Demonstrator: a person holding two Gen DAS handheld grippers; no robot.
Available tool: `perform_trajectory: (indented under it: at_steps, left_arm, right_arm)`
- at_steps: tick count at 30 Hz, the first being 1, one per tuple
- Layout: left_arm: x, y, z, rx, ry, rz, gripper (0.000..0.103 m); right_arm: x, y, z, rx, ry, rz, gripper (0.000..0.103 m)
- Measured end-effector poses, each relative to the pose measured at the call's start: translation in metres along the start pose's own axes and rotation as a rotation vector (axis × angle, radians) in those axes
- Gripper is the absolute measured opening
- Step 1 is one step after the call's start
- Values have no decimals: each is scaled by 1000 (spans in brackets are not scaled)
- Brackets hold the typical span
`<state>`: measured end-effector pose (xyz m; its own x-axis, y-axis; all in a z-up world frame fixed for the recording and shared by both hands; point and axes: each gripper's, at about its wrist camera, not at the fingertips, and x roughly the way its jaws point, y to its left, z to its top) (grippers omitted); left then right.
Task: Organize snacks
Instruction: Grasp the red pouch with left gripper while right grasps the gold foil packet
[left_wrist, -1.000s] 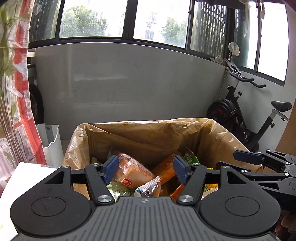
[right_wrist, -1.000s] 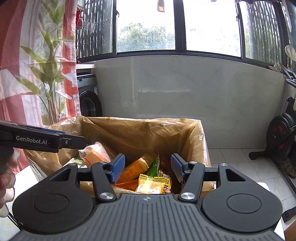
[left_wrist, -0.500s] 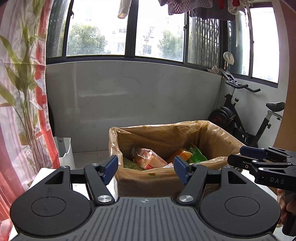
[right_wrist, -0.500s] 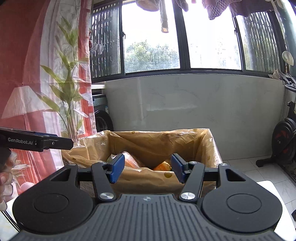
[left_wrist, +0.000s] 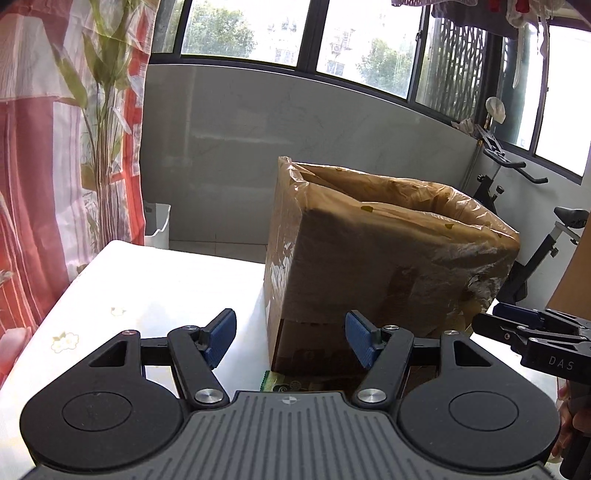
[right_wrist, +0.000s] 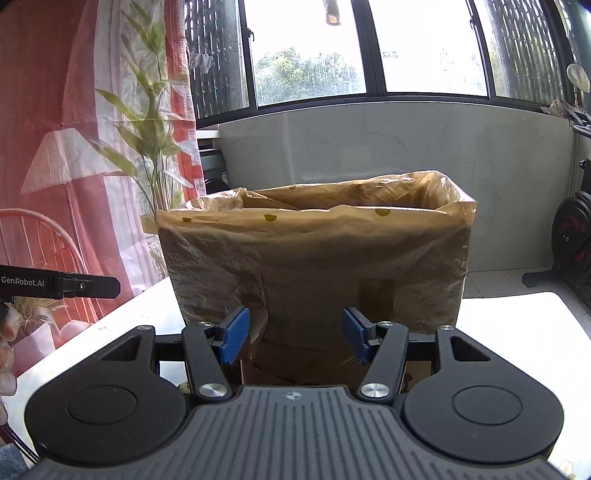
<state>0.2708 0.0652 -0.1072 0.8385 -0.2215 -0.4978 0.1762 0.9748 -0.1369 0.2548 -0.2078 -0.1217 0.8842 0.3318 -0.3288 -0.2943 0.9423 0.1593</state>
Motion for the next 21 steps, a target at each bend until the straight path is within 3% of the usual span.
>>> perform_trajectory:
  at_steps: [10,14,18,21]
  left_arm:
    - [24,4,-46,-67,125,-3,63]
    - [32,5,-59,-64,165,-10,63]
    - [34,8,-60,-75,169,-1,63]
    - [32,8,-61,-85,169,0,63]
  right_arm:
    - [29,1,-54,20,207,11,59]
    - [44,1,-75,-35,288,14,59]
    - [65,8,-82,-138,356,81,59]
    - [74,13,-82,-201,366,129,68]
